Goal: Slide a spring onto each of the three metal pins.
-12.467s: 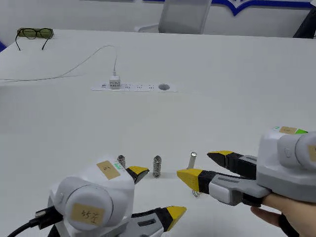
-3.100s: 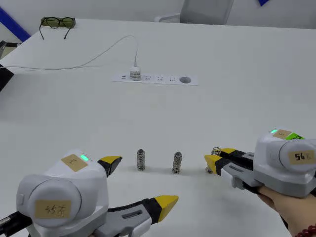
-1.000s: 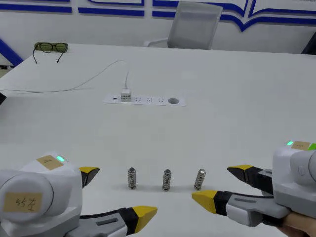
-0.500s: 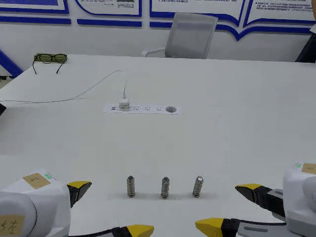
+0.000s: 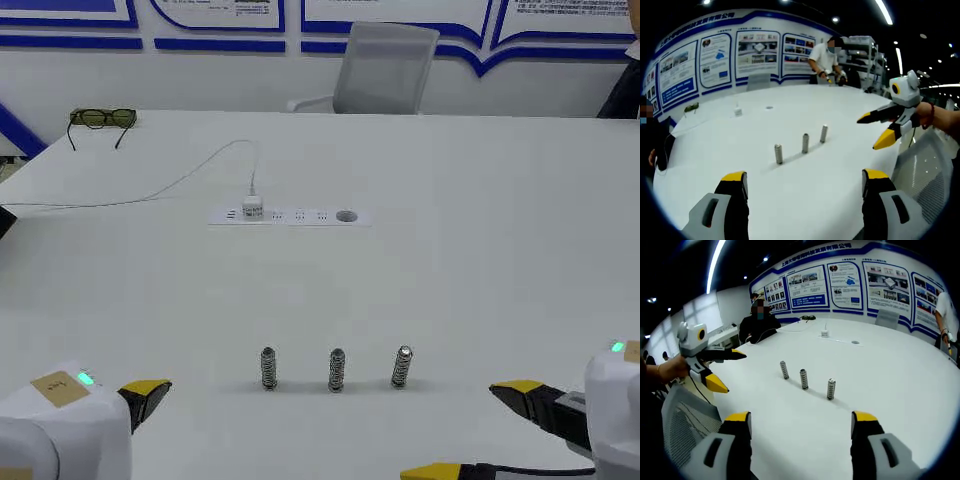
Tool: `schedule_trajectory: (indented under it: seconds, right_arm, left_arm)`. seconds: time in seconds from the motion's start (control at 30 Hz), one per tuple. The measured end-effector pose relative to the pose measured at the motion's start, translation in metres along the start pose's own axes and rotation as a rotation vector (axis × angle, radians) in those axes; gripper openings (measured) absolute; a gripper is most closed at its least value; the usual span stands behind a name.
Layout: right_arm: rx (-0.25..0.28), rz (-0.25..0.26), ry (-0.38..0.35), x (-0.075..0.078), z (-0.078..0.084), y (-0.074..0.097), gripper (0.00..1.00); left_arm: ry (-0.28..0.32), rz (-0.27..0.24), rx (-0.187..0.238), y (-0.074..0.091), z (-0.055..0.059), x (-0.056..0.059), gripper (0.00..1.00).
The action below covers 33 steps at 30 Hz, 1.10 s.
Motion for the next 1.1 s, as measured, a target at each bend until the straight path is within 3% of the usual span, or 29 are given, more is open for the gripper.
schedule_trajectory:
  seconds: [0.23,0.4,0.57,1.1]
  right_arm:
    - [0.026,-0.005,-0.01,-0.007,0.003,0.003,0.85]
    - [0.006,-0.009,-0.009,-0.011,0.011,0.002,0.86]
    - [-0.014,-0.011,-0.016,-0.012,0.015,0.003,0.86]
    - [-0.011,-0.005,0.003,-0.015,0.019,0.004,0.86]
  left_arm:
    - [0.01,-0.009,-0.002,0.004,0.003,0.002,0.97]
    - [-0.005,-0.012,-0.021,0.006,0.007,0.004,0.98]
    - [0.007,-0.001,-0.005,0.008,0.008,0.007,0.99]
    - [0.006,-0.009,-0.025,0.007,0.012,0.009,0.95]
Point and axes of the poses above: the centre of the closed fingertips' face, and the gripper's own axes: y roughly backward along the fingers, x roughly to its right, z roughly out of its underside, the point moved 7 cm from there along y, roughly backward along the fingers, and after that the axes turned 3 degrees about -z, right-handed, at the moved point
